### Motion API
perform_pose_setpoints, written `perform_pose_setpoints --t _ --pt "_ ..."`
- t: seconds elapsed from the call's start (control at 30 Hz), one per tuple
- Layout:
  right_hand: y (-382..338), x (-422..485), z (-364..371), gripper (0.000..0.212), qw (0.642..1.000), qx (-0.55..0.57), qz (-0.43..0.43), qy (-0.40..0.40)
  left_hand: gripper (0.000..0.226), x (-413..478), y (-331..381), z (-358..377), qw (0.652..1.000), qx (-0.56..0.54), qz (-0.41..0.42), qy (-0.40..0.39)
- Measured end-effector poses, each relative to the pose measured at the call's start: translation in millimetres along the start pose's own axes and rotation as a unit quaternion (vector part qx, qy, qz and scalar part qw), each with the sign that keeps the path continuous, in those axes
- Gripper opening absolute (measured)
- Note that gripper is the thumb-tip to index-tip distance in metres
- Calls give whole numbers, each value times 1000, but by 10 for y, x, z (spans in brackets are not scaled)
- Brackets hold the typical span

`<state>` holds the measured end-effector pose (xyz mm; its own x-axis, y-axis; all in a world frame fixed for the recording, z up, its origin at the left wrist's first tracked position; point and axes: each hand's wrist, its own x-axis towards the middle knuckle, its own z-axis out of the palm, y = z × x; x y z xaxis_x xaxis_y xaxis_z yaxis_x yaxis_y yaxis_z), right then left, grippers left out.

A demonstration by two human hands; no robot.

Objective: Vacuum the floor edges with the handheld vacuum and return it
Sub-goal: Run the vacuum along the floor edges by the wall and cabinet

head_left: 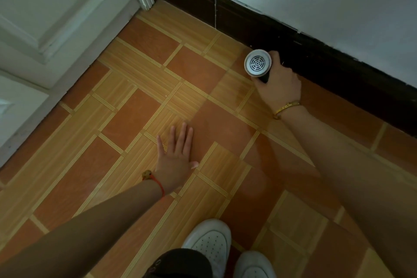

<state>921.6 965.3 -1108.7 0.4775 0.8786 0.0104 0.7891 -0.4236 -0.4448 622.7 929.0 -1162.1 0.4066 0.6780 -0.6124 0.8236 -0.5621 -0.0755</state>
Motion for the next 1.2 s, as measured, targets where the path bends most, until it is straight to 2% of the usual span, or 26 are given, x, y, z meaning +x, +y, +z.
perform_pose_setpoints --t 0.2,0.4,0.5,0.6,0.73,0.87,1.1,1.2 --pt "-153 -217 -16 57 989 13 -128 -79 96 -40 -9 -24 1000 -8 10 18" --pt "-273 -313 34 51 992 43 -95 -68 94 -110 -91 -50 997 -31 34 56" --pt "-338 -317 68 52 990 30 -116 -78 88 -192 -210 -37 994 -42 46 91" --pt "-497 -319 159 56 980 72 -149 -107 86 -298 -346 20 992 -60 44 105" --pt "-840 -392 377 59 957 149 -171 -183 84 -437 -512 117 990 -91 12 103" --pt "-1158 -453 572 61 943 171 -200 -205 82 -576 -666 240 989 -97 -6 110" --pt "-1448 -348 707 61 956 193 -133 -174 81 -755 -857 414 986 -117 -42 112" --pt "-1562 -311 709 60 949 216 -108 -201 80 -803 -906 467 984 -131 -55 110"
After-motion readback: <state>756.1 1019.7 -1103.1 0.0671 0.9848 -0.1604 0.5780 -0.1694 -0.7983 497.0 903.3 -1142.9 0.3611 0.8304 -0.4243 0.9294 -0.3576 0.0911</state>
